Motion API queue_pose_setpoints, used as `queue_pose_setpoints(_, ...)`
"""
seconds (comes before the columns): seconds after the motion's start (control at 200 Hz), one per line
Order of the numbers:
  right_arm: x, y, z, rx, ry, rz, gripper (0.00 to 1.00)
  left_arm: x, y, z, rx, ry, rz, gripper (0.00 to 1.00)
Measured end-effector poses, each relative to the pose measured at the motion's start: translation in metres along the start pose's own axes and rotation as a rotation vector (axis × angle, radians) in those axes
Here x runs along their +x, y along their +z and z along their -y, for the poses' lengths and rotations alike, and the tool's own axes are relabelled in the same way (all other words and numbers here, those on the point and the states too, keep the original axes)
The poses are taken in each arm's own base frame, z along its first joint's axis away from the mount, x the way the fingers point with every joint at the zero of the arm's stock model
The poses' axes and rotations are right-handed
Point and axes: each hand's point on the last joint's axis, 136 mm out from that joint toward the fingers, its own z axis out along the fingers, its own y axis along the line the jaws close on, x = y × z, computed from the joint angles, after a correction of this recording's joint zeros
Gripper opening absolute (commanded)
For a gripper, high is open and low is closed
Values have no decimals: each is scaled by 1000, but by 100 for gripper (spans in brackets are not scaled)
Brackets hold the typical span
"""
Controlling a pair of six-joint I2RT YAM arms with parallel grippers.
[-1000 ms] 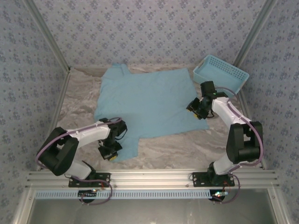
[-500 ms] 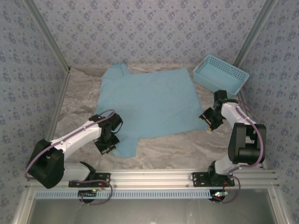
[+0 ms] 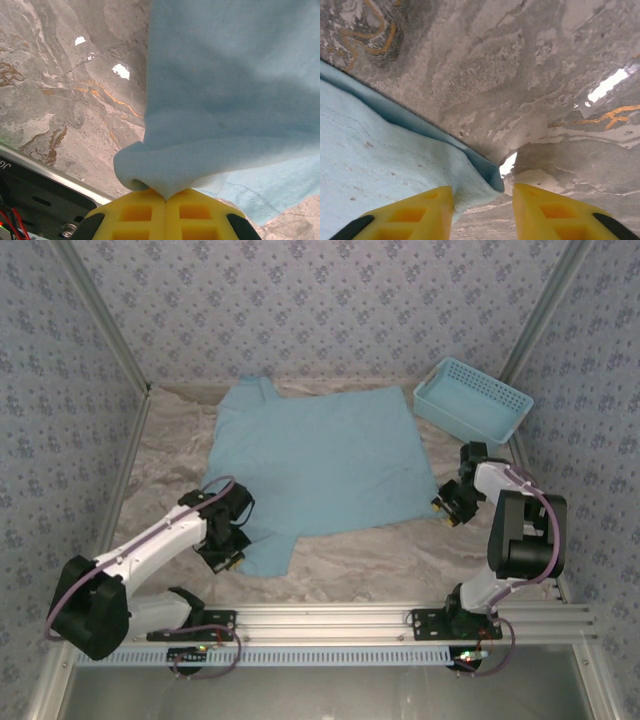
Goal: Fold and stack the t-shirts
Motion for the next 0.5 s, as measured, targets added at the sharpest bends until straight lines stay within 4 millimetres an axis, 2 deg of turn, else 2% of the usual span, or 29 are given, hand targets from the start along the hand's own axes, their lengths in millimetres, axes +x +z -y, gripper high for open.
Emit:
queue_pose_setpoints(0.155,1,6,5,22,-6,-10,0,3,-6,-4,16,-36,2,0)
queue_pose_setpoints(0.34,5,0,-1,16,-40,14,0,10,-22,-22,90,-124,32,0)
queue_pose_setpoints(0.5,25,-23,-2,2,-96,41,0,25,-31,-32,92,-88,57,0)
